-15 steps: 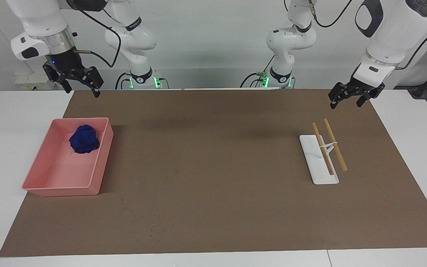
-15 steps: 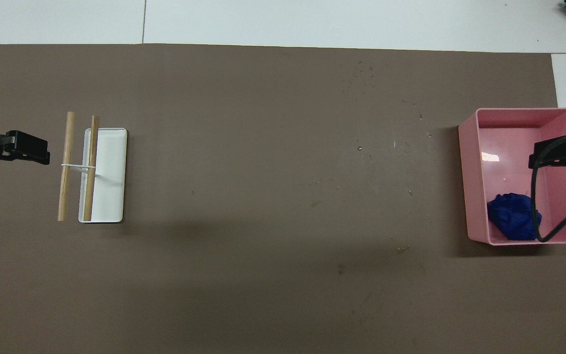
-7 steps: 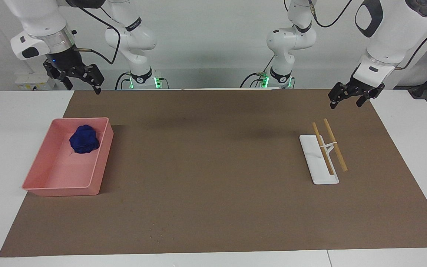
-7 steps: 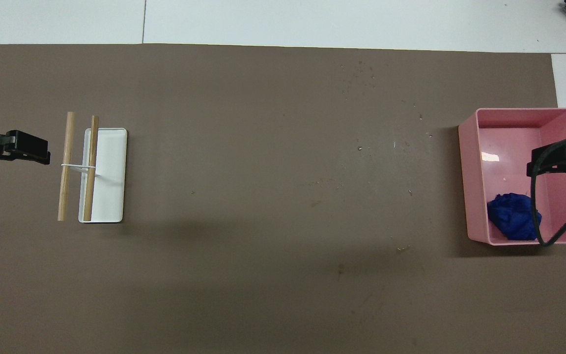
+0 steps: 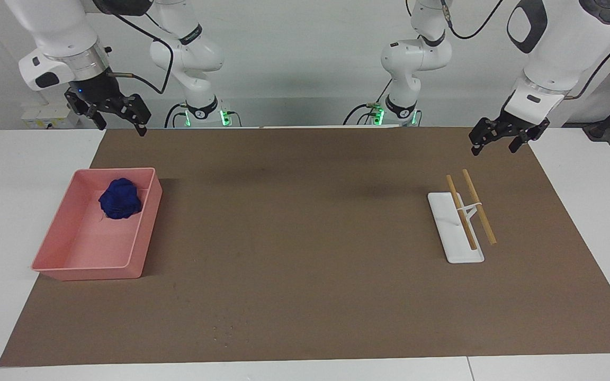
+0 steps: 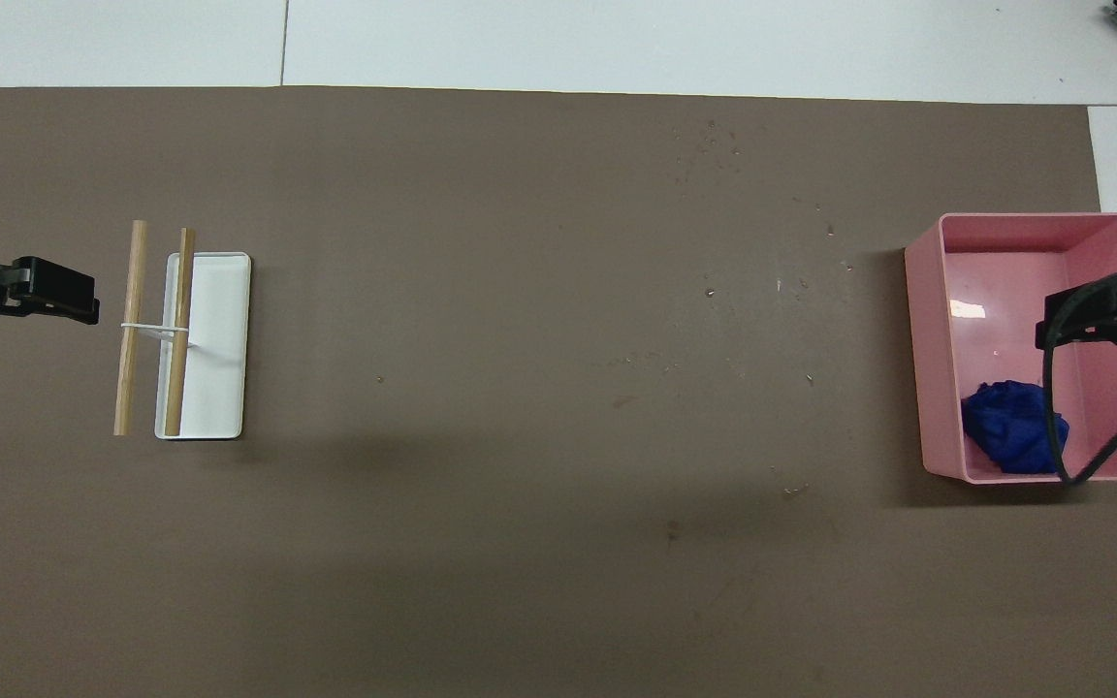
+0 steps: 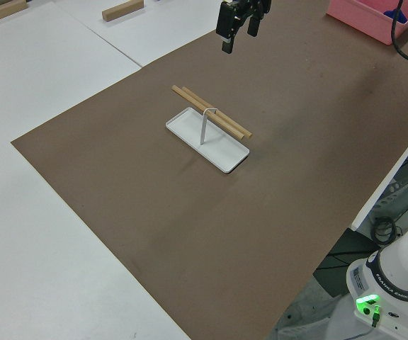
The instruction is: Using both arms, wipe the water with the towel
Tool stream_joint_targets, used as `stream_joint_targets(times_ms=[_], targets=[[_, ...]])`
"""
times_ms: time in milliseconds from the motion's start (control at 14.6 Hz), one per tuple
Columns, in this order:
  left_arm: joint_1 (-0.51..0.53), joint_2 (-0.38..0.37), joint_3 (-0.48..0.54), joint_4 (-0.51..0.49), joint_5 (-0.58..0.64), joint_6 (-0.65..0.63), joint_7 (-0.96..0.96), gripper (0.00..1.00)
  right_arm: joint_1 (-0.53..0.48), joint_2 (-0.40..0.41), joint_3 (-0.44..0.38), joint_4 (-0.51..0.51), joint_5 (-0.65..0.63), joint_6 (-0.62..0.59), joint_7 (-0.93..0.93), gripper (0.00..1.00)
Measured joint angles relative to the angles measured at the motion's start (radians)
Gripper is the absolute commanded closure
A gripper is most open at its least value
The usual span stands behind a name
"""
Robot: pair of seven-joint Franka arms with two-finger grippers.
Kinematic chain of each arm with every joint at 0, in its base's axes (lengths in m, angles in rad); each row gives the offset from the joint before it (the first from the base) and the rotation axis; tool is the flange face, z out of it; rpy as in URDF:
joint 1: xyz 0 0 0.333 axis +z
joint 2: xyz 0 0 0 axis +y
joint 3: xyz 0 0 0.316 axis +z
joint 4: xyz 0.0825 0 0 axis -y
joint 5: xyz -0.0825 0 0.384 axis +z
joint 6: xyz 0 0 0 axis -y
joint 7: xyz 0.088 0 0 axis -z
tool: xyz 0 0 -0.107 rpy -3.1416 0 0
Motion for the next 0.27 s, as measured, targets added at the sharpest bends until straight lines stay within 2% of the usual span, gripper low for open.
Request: stream_joint_targets(times_ms=[275], targets=[[0.000,0.000,-0.001,0.000,0.000,0.000,-0.010,0.00,0.000,0.000,0.000,-0.002,0.000,0.000,0.000,0.00]])
